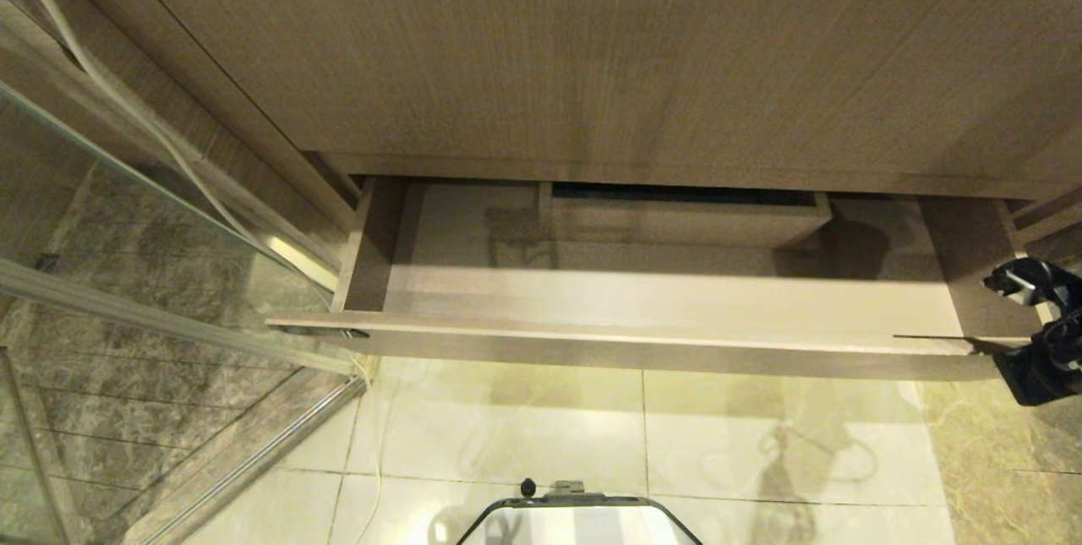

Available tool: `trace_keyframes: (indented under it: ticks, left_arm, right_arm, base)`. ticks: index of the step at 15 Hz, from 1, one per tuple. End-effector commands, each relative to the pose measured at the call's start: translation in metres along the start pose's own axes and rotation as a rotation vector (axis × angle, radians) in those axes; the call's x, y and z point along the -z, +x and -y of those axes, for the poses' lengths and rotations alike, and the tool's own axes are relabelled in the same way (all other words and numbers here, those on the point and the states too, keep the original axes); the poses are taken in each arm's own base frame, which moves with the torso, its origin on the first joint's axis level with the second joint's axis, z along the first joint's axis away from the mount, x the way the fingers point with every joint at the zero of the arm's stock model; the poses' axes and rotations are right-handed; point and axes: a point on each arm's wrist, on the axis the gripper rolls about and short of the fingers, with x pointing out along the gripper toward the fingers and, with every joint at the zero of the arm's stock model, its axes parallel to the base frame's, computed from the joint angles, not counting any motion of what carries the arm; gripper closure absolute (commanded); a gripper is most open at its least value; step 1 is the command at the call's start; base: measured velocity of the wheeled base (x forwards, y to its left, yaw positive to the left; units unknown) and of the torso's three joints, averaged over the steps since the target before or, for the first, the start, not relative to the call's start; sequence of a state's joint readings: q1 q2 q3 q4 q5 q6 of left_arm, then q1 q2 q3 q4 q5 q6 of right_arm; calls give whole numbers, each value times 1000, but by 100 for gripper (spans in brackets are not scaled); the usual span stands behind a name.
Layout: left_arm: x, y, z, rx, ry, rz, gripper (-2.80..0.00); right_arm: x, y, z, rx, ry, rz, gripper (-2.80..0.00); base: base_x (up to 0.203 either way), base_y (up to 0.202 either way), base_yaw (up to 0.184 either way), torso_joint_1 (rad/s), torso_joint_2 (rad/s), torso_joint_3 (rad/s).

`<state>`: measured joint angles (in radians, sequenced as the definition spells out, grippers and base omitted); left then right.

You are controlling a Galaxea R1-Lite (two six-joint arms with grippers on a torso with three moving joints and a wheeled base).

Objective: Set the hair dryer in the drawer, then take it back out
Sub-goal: Close the drawer

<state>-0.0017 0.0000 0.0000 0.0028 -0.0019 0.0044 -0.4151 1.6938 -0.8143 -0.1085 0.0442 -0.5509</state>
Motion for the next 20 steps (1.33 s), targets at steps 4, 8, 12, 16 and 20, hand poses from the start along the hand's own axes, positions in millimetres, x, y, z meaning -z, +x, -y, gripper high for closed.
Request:
trace_keyframes:
  ticks: [4, 8, 12, 16, 20]
  left_arm:
    - [0, 0, 0, 1, 0, 0, 0]
    - [0, 0, 0, -1, 0, 0, 0]
    - [0, 0, 0, -1, 0, -2, 0]
    - [0, 0, 0, -1, 0, -1, 0]
    - [0, 0, 0, -1, 0, -2, 0]
  right_arm:
    - [-27, -18, 16, 68, -32, 296, 0]
    - [-10, -38, 8, 47, -78, 261, 0]
    - [-7, -61, 1, 45, -92, 311, 0]
    - [-7, -89, -13, 35, -118, 379, 0]
    - [-9, -120, -29, -43, -75, 485, 0]
  base:
    - [0, 0, 0, 0, 0, 0]
    - [0, 0, 0, 0, 0, 0]
    - [0, 0, 0, 0, 0, 0]
    - [0, 0, 0, 0, 0, 0]
    - [0, 0, 0, 0, 0, 0]
